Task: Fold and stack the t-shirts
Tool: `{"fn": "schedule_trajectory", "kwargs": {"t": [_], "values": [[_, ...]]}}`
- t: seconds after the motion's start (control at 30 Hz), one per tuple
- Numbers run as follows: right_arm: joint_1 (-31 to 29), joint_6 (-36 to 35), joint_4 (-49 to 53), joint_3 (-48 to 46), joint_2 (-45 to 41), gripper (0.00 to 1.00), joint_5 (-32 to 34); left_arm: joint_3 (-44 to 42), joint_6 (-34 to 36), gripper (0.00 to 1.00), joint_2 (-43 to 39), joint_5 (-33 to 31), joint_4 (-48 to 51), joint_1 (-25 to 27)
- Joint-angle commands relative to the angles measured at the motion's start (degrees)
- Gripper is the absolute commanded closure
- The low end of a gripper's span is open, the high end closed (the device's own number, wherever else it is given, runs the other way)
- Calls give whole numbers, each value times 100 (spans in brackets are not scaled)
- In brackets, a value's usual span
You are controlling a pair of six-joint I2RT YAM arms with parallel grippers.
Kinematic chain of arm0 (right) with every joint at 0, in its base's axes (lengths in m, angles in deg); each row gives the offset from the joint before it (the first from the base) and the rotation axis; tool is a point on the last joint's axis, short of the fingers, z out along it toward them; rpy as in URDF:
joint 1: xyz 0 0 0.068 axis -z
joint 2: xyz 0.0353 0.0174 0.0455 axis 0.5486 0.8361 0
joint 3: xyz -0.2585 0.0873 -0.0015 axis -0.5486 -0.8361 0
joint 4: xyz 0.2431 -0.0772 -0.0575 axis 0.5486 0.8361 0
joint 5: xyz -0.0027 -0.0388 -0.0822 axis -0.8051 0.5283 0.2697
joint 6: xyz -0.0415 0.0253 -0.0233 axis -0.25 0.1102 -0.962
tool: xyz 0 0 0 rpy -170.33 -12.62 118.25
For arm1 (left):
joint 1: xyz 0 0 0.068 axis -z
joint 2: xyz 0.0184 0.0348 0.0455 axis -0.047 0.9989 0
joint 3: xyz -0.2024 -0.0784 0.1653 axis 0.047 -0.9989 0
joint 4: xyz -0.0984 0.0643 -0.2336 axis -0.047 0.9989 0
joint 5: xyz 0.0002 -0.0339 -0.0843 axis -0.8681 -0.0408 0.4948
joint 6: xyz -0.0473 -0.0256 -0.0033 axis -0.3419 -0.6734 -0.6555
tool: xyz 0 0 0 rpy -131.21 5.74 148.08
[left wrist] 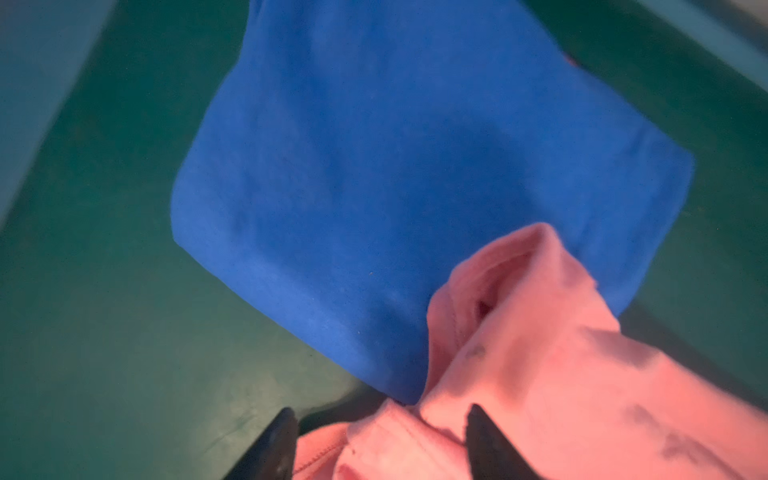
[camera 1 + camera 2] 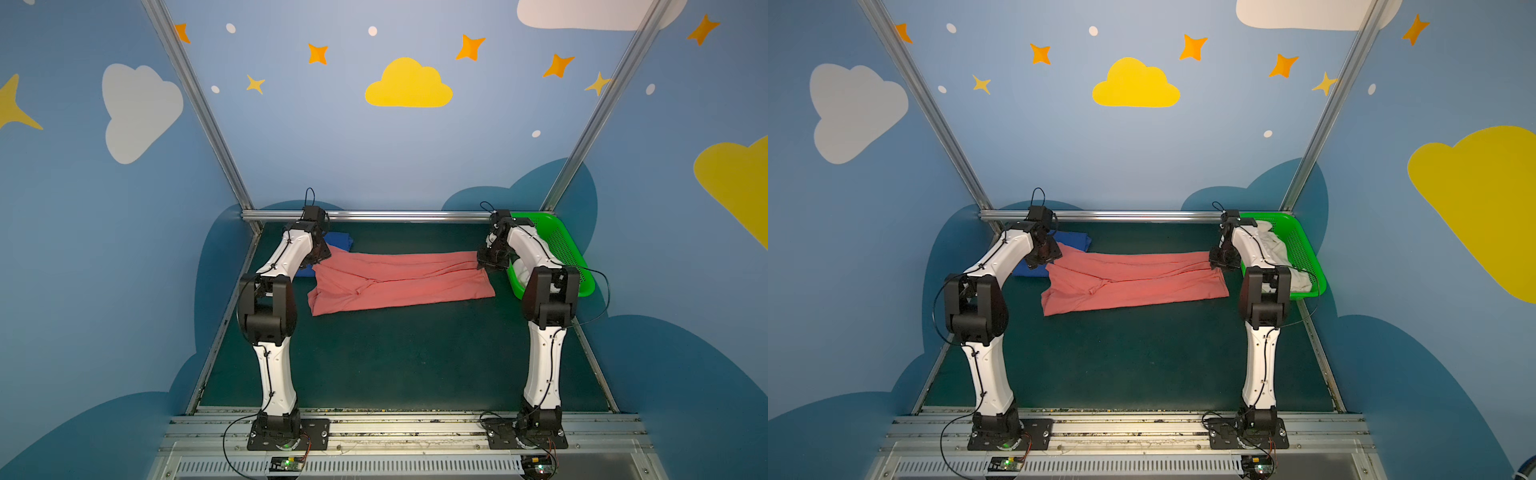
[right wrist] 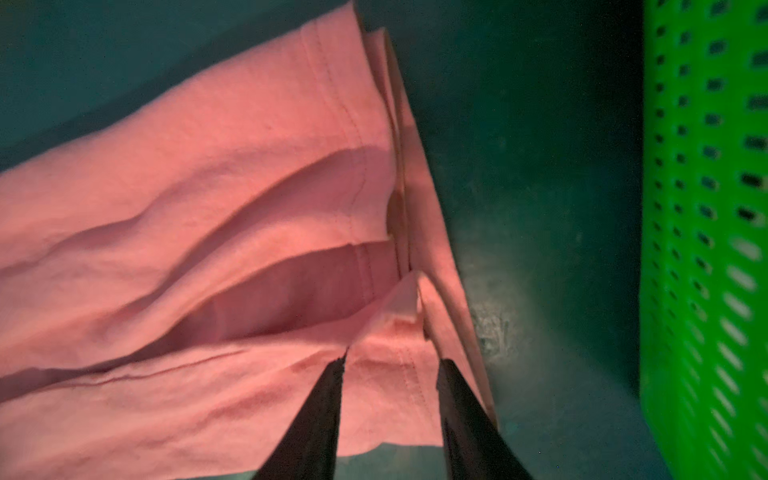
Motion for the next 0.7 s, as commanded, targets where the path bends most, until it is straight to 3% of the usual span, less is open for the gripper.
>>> {"fn": "schedule_trajectory", "kwargs": {"t": [0.0,0.23,0.47,0.67], "values": [[-49,-31,-227,-430,-956,58,-312,-353,-73,29,-860,114,32,30],[-203,164,-1042,-1937,-2328,57,-672,-1941,-632,29,-1931,1121,-631,362],[-338,312,-1410,-2891,-3193,57,-831,-2079,-770,30,-1427,1303,-501,842],[-397,403,-1583,-3401,-3559,57,-872,-1750,-832,42,-663,1452,-475,1068]]}}
